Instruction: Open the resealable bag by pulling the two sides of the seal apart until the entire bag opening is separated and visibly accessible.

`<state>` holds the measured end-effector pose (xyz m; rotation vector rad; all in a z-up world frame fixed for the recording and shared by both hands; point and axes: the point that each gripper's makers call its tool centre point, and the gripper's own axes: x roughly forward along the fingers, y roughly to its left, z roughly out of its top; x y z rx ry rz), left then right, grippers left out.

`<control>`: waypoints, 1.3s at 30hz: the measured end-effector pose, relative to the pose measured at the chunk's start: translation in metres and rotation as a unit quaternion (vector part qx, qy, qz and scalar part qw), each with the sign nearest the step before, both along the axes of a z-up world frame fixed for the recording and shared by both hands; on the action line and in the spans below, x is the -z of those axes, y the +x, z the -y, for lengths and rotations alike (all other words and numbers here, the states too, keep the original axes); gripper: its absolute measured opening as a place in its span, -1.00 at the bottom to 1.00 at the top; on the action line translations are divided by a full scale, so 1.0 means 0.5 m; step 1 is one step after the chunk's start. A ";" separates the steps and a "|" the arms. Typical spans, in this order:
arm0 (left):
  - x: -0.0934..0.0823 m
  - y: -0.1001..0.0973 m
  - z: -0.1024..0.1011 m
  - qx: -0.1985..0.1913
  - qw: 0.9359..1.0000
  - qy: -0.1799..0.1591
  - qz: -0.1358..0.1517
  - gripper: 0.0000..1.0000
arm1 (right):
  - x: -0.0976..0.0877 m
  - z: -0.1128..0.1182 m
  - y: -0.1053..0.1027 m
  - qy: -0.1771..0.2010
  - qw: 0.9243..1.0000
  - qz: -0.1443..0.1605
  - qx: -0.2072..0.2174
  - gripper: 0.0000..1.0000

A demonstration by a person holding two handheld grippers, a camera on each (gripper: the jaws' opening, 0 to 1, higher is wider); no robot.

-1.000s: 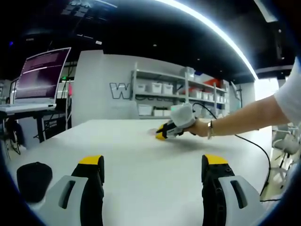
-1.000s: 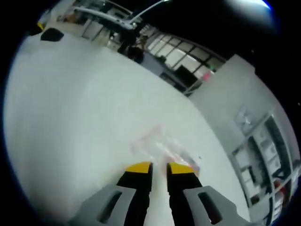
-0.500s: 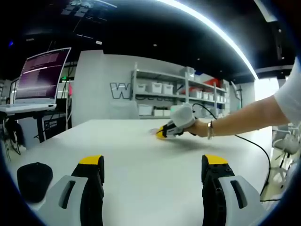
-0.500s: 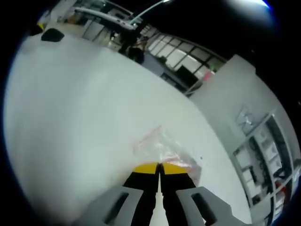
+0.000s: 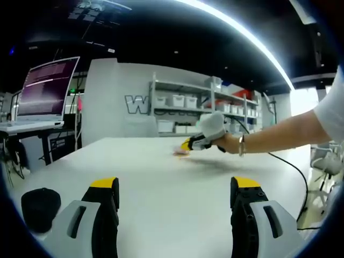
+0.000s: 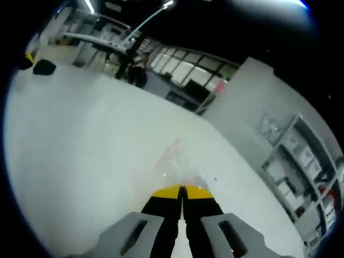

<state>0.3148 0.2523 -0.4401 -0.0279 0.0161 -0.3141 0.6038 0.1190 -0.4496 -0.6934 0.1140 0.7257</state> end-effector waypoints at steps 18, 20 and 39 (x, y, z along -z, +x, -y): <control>-0.027 -0.021 0.012 0.005 1.000 0.009 0.010 0.67 | -0.100 0.049 0.020 0.107 0.993 0.001 0.047 -1.00; -0.028 -0.023 0.011 0.004 1.000 0.010 0.011 0.67 | -0.109 0.048 0.021 0.113 0.993 0.001 0.046 -1.00; -0.027 -0.030 0.015 0.002 1.000 0.013 0.011 0.67 | -0.139 0.039 0.010 0.149 0.988 0.004 0.046 -1.00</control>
